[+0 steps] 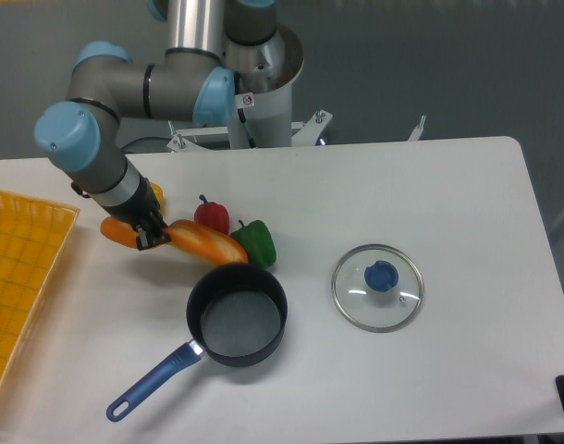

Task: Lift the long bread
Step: 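Lift the grasped bread up off the table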

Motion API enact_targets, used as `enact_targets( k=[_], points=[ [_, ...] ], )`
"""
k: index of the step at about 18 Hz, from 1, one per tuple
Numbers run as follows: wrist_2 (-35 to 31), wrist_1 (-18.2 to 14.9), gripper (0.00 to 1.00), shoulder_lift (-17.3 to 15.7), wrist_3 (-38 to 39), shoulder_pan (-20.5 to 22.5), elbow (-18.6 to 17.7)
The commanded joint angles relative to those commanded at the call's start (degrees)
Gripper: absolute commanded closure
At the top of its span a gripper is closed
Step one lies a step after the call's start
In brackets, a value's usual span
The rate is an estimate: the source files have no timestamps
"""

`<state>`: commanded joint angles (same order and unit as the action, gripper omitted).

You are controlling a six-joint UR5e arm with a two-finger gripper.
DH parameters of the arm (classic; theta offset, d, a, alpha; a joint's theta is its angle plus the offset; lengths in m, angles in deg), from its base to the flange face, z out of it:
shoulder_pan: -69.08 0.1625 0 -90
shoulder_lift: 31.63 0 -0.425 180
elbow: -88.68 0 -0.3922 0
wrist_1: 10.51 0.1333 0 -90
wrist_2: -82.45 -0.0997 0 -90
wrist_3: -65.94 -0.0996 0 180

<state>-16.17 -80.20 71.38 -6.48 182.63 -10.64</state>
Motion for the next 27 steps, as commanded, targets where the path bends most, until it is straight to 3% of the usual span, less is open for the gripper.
enact_targets(
  k=[7, 11, 15, 27],
  points=[
    [2.1, -1.6, 0.9, -1.1, 0.1, 1.3, 1.9],
    [3.3, -4.3, 0.91, -1.0, 0.0, 2.7, 5.4],
    [7.6, -4.5, 0.91, -1.1, 0.0, 4.8, 8.0],
    [8.4, -4.5, 0.91, -1.0, 0.2, 4.9, 8.3]
  ],
)
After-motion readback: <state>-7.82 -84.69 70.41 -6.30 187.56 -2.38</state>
